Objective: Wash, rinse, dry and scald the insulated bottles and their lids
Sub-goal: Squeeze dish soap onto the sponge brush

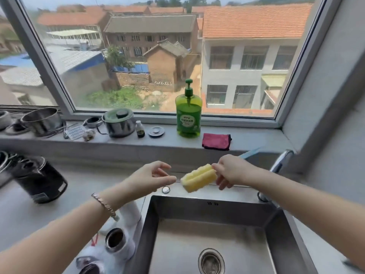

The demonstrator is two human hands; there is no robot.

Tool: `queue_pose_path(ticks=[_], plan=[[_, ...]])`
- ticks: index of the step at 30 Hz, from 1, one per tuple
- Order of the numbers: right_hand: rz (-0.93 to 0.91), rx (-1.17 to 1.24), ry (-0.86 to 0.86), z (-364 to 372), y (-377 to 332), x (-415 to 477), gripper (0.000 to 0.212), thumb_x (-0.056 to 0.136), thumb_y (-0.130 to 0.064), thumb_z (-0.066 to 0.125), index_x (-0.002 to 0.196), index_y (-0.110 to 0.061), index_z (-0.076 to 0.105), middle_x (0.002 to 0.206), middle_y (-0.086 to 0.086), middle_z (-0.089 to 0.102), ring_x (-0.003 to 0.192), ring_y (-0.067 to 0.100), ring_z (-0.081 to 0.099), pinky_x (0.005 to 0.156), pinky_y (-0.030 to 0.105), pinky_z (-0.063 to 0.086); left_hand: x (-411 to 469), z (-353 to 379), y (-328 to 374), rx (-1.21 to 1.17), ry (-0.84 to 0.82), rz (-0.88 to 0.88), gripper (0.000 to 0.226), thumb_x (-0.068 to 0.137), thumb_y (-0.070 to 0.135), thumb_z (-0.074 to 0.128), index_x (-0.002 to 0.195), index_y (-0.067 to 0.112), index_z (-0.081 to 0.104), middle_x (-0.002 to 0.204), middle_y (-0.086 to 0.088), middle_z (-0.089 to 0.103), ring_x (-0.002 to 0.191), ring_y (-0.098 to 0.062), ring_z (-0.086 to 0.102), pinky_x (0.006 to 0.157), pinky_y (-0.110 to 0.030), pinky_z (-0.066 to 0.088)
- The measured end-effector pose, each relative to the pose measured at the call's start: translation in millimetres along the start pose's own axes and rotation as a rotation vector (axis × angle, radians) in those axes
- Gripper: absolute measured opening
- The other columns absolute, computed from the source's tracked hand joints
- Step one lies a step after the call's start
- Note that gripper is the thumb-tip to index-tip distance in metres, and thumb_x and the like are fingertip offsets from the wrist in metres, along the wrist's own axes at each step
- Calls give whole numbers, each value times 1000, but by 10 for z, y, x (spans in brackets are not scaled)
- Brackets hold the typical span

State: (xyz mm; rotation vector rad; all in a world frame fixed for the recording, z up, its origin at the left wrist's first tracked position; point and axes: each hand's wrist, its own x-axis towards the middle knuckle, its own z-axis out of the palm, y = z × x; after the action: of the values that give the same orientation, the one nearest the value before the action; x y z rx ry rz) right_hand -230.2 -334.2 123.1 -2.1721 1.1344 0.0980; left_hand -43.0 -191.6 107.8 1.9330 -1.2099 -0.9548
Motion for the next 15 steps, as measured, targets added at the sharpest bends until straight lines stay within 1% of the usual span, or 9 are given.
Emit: queue_pose_path(ticks=[2,3,5,7,8,10,12,13,15], plan=[[-41,147,-27,277,-46,-29,32,100,-24,35,84,-4,55,78,9,68,68,27,69,53,26,52,-73,148,-137,-32,-39,57,69,54,46,79,114,36,46,110,13,56,94,-1,60,77,-12,48],[-55,206,-30,419,-75,-64,31,100,-23,36,84,-5,55,80,10,68,70,28,70,56,29,53,-108,217,-208,-35,-56,85,76,50,46,82,116,37,45,111,14,55,96,-2,60,83,-14,49],[-39,313,-43,667,-110,-159,30,100,-23,37,83,-7,55,83,14,70,72,30,70,54,27,53,-154,336,-380,-50,-47,141,60,58,29,88,107,33,53,99,17,61,87,0,60,83,-16,49],[13,446,-123,828,-92,-248,28,100,-23,36,82,-11,53,79,13,69,65,27,68,49,21,49,-165,381,-531,-16,0,186,31,70,12,81,83,30,60,66,22,59,63,5,52,64,-10,42],[33,447,-163,880,-69,-300,25,100,-25,37,83,-14,52,73,9,68,59,23,66,47,20,46,-159,394,-601,-6,7,194,28,72,9,79,75,28,60,57,22,55,56,4,48,58,-10,37],[-3,181,-60,907,-19,-386,17,95,-32,44,93,-21,57,65,-2,64,52,12,60,49,21,41,-153,401,-656,-66,-26,167,20,70,12,78,71,22,60,53,17,52,52,1,44,54,-14,36],[-75,-236,207,909,-7,-430,24,90,-42,50,109,-30,58,75,-4,65,71,14,62,57,26,36,-112,390,-642,-146,-82,122,17,64,20,71,74,12,59,59,8,52,51,-6,46,52,-16,39],[-88,-353,308,925,-18,-431,30,89,-45,50,115,-32,56,83,-3,67,83,18,62,61,27,34,-82,381,-619,-162,-99,103,19,63,21,68,75,10,58,62,1,53,52,-10,46,50,-19,40],[-63,-407,386,939,-62,-399,33,90,-47,46,119,-34,54,95,0,68,95,23,61,66,29,37,14,348,-586,-126,-90,95,23,62,22,65,78,7,59,66,-4,54,56,-15,49,53,-26,45]])
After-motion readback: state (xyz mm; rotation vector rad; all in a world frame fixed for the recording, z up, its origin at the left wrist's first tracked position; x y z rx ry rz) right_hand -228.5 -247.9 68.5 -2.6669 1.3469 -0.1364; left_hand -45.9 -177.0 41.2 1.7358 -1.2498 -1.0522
